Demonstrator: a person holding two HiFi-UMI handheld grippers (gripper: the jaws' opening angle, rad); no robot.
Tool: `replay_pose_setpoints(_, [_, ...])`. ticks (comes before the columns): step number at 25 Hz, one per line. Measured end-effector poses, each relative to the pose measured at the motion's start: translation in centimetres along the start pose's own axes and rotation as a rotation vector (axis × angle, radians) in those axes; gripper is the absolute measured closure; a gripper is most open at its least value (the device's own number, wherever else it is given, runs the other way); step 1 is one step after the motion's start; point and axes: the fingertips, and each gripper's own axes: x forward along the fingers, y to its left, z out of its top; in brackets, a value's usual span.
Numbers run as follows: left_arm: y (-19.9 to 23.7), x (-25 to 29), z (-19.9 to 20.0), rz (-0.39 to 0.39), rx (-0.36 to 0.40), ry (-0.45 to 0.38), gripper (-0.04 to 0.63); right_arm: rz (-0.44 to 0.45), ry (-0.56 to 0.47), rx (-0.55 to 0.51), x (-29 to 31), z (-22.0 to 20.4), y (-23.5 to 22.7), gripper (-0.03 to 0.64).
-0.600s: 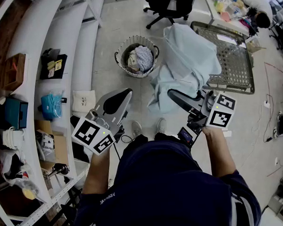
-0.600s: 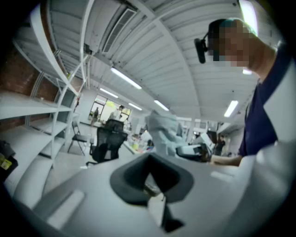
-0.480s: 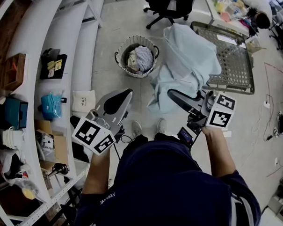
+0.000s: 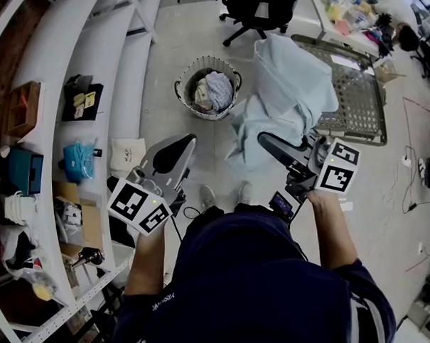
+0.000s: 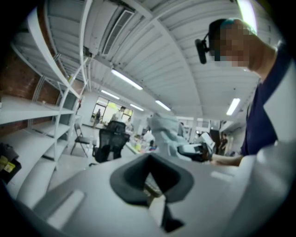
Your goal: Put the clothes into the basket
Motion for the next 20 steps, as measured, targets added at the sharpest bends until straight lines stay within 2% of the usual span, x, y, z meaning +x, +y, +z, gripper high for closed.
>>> replay_pose_setpoints(12, [-2.2,2.2,0.2,0.044,0.023,-0.020,0.589,0.033,0.026,-0.052,-3.2,1.2,-0.8,0.479])
replay_pose_setpoints(20, [-3.4,3.6,-0.6,0.090,0.010,-0.020,0.589,0.053,0.047,-0.061,-5.6,2.0,-2.1,0.479])
